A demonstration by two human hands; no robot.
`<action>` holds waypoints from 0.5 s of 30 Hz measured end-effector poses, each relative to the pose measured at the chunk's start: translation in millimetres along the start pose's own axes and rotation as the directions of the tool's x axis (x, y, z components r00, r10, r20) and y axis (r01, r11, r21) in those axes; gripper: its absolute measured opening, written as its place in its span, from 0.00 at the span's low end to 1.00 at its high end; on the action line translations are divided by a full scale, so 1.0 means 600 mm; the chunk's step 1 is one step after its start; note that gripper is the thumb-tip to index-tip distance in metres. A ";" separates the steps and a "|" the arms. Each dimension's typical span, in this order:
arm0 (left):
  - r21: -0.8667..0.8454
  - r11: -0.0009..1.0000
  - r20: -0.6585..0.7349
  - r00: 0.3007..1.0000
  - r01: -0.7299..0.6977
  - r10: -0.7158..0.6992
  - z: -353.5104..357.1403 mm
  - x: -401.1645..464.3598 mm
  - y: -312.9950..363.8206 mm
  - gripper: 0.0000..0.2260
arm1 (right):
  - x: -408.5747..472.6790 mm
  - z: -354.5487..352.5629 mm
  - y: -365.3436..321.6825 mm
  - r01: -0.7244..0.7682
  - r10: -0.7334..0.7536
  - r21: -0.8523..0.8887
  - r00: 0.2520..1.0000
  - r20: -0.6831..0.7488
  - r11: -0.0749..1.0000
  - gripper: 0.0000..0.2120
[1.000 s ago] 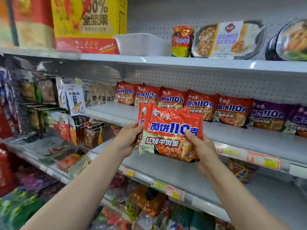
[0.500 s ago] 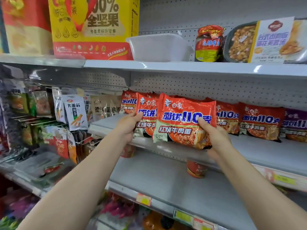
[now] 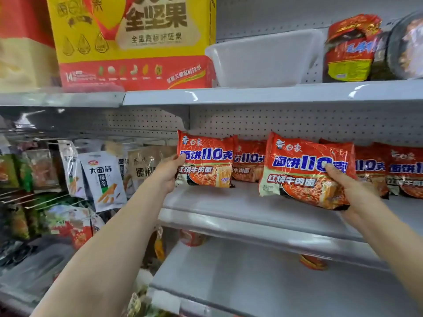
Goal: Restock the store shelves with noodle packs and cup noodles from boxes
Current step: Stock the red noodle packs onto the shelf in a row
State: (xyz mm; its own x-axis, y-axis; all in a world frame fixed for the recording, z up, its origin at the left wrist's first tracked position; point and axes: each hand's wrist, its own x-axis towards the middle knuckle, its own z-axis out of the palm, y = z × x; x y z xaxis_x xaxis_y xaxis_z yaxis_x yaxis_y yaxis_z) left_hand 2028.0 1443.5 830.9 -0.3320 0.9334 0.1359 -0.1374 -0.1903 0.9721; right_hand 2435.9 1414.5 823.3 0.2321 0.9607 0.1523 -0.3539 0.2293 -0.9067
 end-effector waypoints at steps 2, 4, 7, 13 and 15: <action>0.017 1.000 -0.008 1.000 -0.003 0.003 -0.022 0.029 -0.001 0.08 | 0.001 0.014 0.005 0.010 -0.010 0.009 1.000 -0.026 1.000 0.32; 0.023 1.000 0.010 1.000 0.001 -0.002 -0.039 0.059 -0.007 0.07 | -0.001 0.027 0.009 0.022 -0.021 0.025 0.999 -0.038 0.999 0.28; 0.067 0.998 0.057 0.998 0.006 -0.009 -0.056 0.105 -0.019 0.08 | 0.000 0.046 0.016 0.037 -0.036 0.042 0.999 -0.033 0.998 0.23; 0.039 0.999 0.146 0.989 0.014 -0.020 -0.067 0.176 -0.043 0.13 | 0.008 0.069 0.042 0.052 -0.052 0.004 0.997 -0.057 0.999 0.29; 0.034 0.999 0.154 0.988 0.017 -0.022 -0.069 0.202 -0.048 0.13 | 0.014 0.072 0.044 0.048 -0.050 -0.027 0.997 -0.062 0.998 0.36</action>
State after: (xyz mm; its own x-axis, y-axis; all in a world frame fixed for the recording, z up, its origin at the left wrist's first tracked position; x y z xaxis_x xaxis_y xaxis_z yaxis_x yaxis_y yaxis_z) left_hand 1953.3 1549.6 811.4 -0.1816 0.9730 0.1427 -0.1114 -0.1646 0.9801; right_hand 2389.4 1435.1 817.6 0.3051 0.9366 0.1725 -0.3178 0.2709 -0.9086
